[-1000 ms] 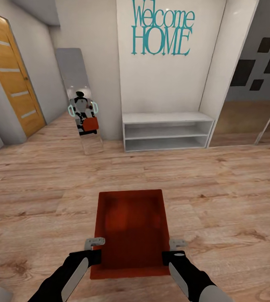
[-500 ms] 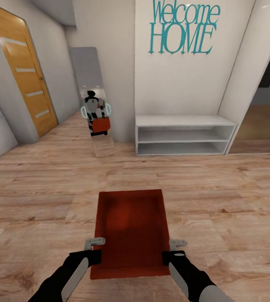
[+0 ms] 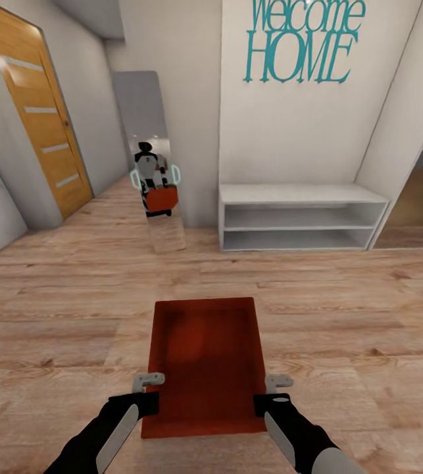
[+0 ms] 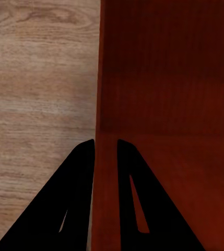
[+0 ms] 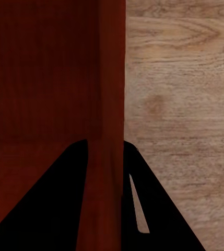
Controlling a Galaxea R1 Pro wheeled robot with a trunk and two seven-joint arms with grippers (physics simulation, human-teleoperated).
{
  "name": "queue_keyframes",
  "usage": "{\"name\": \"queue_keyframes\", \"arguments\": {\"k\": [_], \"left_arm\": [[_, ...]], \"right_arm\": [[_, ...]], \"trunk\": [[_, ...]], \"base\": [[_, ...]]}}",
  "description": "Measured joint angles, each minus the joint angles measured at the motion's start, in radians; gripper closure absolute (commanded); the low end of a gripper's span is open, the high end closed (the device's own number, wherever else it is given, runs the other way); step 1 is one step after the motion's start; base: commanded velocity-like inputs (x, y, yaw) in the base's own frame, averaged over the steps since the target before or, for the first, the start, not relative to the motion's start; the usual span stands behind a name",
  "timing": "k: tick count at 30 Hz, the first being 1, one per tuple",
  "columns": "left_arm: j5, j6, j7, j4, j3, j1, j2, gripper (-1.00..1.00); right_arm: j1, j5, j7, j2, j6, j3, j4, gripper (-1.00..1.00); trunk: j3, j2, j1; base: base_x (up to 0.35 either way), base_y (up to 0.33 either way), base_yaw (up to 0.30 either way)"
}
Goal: Move the two storage containers from the living room to the garage. In the garage, place one container on the floor and stack the other container on top of it (either order is fine).
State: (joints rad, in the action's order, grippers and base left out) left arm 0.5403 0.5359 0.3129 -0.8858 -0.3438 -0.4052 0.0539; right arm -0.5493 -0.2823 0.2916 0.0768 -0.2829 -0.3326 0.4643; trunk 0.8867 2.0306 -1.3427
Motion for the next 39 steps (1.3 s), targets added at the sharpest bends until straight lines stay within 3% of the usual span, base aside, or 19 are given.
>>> {"name": "queue_keyframes", "arguments": {"k": [9,20,39], "left_arm": [[0.001,-0.001,0.0,0.001,0.0,0.0,0.0,1.0],[0.001,-0.001,0.0,0.001,0.0,0.0,0.0,1.0],[0.002,-0.001,0.0,0.001,0.0,0.0,0.0,1.0]], "right_arm": [[0.0,0.0,0.0,0.0,0.0,0.0,0.0,1.0],[0.0,0.0,0.001,0.0,0.0,-0.001,0.0,1.0],[0.0,0.002,0.0,0.0,0.0,0.0,0.0,1.0]], "trunk": [[0.0,0.0,0.0],[0.0,0.0,0.0],[0.0,0.0,0.0]], "base": [[0.342,0.086,0.023],[0.343,0.007,0.223],[0.344,0.094,0.043]]}}
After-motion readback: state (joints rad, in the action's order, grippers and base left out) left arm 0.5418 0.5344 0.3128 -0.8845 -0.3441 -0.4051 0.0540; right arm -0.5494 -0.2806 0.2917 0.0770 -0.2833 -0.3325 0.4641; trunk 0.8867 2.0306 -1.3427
